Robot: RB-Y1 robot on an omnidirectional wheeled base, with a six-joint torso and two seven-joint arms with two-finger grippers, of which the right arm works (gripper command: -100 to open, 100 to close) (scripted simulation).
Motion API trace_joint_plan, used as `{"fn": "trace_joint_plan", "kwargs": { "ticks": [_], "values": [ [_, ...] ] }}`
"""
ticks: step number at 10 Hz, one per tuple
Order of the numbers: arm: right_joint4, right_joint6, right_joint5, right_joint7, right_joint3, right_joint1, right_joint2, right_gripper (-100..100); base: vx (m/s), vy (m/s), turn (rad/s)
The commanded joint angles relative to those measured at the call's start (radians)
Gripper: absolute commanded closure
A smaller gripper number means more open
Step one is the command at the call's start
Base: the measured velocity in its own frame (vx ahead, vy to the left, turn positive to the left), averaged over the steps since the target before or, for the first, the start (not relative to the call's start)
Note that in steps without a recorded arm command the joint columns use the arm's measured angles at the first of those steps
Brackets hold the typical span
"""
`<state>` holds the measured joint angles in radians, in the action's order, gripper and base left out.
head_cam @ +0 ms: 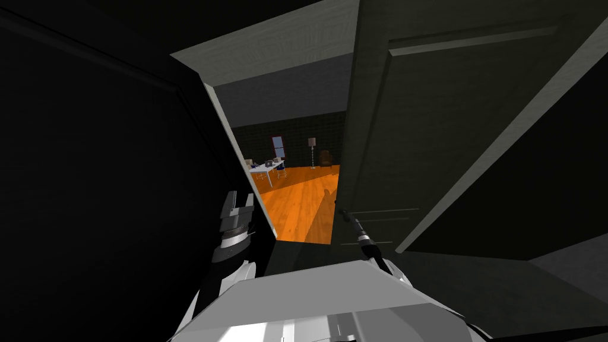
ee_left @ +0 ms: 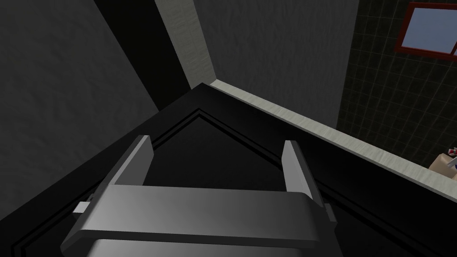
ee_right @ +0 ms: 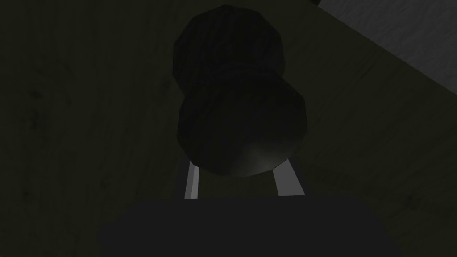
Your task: Pull the door open
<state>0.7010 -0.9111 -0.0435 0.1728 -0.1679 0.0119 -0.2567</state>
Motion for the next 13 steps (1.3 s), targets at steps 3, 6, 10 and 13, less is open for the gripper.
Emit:
{"fn": "trace_joint_plan", "kwargs": {
  "ticks": [3, 6, 10, 13],
  "values": [
    [-0.024, -0.003, 0.035, -0.102, 0.042, -0.025, 0.018, 100, -0.037, -0.02, 0.046],
    [-0.027, -0.002, 0.052, -0.151, 0.051, -0.028, 0.017, 100, -0.031, -0.018, 0.043],
    [-0.033, 0.001, 0.087, -0.235, 0.07, -0.036, 0.015, 100, -0.023, -0.009, 0.028],
    [-0.036, 0.002, 0.105, -0.276, 0.079, -0.04, 0.013, 100, -0.02, -0.017, 0.014]
  ]
}}
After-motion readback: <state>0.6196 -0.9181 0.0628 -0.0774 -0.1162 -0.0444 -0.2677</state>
